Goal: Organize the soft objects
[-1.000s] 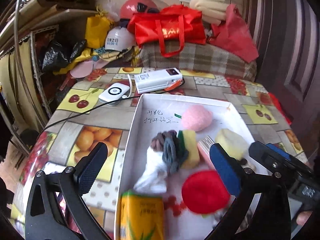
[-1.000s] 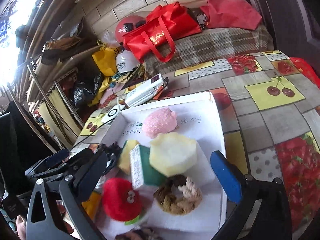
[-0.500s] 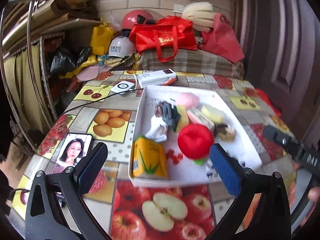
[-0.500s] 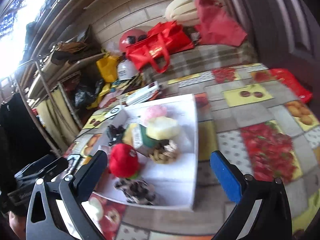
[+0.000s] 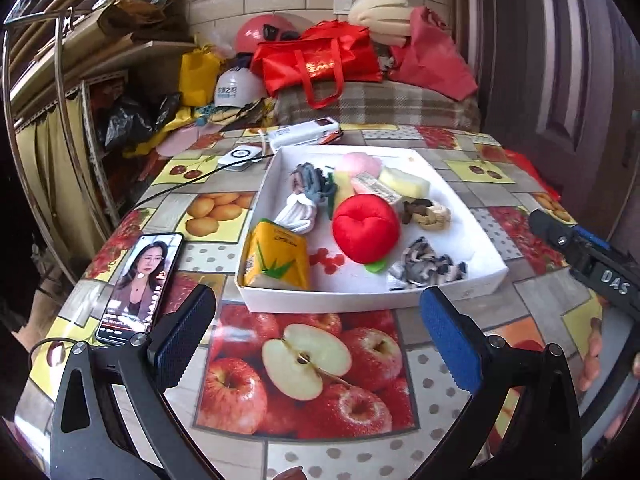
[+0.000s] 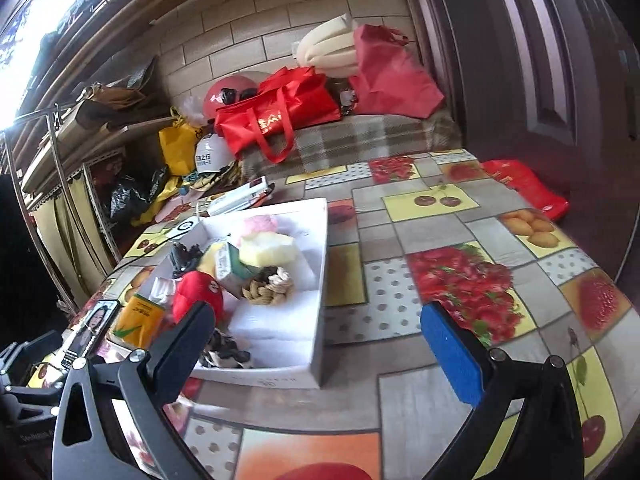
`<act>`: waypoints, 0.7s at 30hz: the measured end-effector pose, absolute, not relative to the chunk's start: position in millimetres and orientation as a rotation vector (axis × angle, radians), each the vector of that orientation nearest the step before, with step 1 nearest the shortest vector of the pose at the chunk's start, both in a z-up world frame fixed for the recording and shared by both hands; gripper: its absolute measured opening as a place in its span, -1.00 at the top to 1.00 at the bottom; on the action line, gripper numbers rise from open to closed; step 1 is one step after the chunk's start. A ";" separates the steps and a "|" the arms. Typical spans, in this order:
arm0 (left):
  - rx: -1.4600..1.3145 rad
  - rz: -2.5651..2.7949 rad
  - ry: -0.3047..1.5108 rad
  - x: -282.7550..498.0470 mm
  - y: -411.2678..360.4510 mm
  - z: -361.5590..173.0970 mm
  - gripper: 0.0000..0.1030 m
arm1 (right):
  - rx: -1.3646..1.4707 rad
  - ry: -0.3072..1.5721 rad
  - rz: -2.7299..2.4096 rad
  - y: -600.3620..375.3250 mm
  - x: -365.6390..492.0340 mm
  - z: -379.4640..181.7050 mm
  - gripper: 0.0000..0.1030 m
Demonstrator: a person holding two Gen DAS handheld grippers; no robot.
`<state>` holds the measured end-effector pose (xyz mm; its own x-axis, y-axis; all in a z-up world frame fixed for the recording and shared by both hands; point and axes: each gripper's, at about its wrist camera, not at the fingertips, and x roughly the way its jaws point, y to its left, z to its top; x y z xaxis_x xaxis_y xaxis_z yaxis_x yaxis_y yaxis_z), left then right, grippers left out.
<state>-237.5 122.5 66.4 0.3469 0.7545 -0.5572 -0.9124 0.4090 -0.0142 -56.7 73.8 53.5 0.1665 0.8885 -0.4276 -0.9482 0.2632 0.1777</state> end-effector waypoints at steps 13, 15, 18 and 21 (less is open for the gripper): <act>-0.353 1.148 0.542 -221.3 108.0 72.0 -0.99 | -0.076 0.413 1.041 11.8 -13.1 61.8 -1.00; -0.336 1.145 0.590 -211.0 106.5 69.4 -0.99 | -0.056 0.440 1.017 2.3 0.7 62.6 -1.00; -0.297 1.133 0.624 -197.9 99.7 68.3 -0.99 | 0.006 0.472 0.993 -16.2 18.2 61.8 -1.00; -0.283 1.115 0.635 -189.1 93.0 70.3 -0.99 | 0.071 0.472 1.018 -33.1 25.4 61.8 -1.00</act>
<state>-189.1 93.0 70.3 0.2883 0.7433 -0.6037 -0.8984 0.4280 0.0980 25.4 -33.1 61.8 0.4339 0.8317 -0.3463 -0.8017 0.5318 0.2728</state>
